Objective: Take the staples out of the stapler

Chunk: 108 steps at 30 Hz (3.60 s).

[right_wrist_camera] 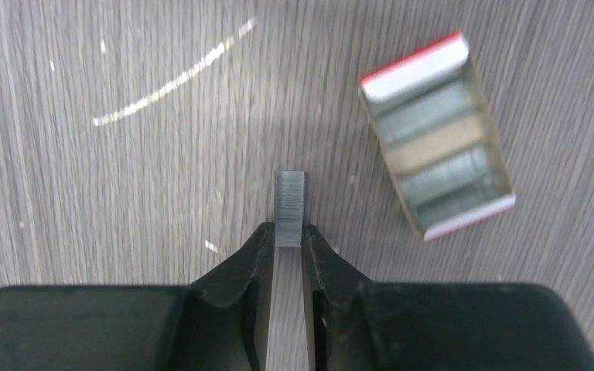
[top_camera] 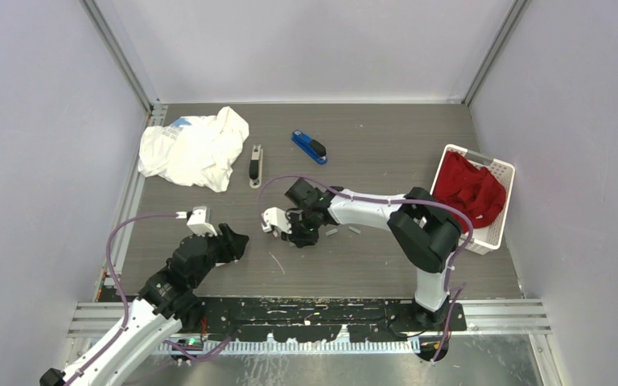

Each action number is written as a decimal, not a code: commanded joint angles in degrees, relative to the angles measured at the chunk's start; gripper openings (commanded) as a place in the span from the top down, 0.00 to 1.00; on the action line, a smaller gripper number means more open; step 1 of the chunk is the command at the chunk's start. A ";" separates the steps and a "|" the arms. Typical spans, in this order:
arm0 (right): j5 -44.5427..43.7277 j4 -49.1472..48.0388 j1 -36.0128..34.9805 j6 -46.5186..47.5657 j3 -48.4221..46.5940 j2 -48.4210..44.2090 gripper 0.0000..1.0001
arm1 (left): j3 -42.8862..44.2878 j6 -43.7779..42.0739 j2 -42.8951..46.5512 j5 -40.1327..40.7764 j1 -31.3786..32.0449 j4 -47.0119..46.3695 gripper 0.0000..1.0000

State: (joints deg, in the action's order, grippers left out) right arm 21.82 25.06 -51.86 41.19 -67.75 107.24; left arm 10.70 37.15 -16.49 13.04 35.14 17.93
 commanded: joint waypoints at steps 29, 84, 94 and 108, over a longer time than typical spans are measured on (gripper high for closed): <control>-1.37 5.26 5.26 3.56 7.03 -7.57 0.58 | 1.34 1.70 -4.19 -3.43 -0.10 -7.20 0.46; -9.94 9.95 -1.32 -4.94 -2.89 -2.32 0.93 | 1.69 2.47 -4.29 -4.85 -0.15 -7.16 0.47; -2.84 5.32 -0.45 -11.74 -0.93 -8.99 0.96 | 1.78 3.10 -6.51 -6.50 -0.16 -9.46 0.47; 2.37 -12.48 0.53 -29.10 5.54 -13.86 0.95 | 2.04 4.15 -8.56 -6.77 -0.15 -11.82 0.47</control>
State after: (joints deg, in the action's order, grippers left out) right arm 23.51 21.45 -51.57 19.59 -63.00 96.01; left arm 10.72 40.51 -24.03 7.07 35.14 11.22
